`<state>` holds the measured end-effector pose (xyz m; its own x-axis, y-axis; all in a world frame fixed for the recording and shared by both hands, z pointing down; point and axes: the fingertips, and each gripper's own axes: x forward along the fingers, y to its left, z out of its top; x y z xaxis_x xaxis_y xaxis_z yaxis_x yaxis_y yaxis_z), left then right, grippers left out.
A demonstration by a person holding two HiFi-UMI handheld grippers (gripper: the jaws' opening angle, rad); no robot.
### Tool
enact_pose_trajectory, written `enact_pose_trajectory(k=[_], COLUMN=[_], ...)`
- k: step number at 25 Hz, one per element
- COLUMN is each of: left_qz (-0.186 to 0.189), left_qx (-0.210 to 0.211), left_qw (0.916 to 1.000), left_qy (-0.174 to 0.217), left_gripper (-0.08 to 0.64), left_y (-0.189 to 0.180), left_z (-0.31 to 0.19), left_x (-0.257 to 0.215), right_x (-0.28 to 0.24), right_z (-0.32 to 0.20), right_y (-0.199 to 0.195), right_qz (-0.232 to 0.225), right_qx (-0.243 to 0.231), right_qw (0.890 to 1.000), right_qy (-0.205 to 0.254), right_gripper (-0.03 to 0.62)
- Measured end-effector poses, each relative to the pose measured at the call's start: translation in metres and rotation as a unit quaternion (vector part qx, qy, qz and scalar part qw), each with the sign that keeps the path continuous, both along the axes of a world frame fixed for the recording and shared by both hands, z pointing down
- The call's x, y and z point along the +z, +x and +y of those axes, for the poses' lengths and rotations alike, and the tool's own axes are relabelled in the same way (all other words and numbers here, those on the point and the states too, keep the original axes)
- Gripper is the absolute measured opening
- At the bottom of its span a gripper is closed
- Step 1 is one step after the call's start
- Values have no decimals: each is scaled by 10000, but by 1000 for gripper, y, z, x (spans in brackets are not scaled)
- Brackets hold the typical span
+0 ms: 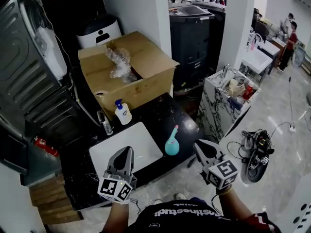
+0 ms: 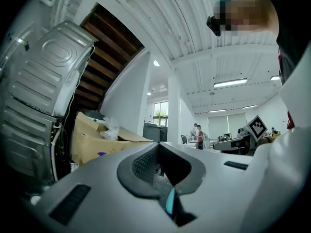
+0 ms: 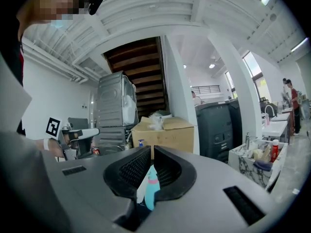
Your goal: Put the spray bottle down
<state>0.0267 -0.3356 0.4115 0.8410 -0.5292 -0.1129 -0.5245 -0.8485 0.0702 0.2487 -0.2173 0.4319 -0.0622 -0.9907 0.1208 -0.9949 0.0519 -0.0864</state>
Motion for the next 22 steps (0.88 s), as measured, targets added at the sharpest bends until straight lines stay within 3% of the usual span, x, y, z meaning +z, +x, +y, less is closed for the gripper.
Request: enact_pose_trajectory(k=[12,22], left_qz=[35,118], left_qx=[-1114,-1358], left_qw=[9935,9898], left_qy=[-219,-423], left_gripper=[15,15], left_y=[-107,-137], left_z=[8,25], left_x=[19,28], right_x=[0,-2], right_z=[-68,-88], right_y=[-110,-174], right_qz=[96,66], right_qx=[-1496,-2236], right_qw=[9887,9747], right_qy=[-27,-7], right_gripper=[52,52])
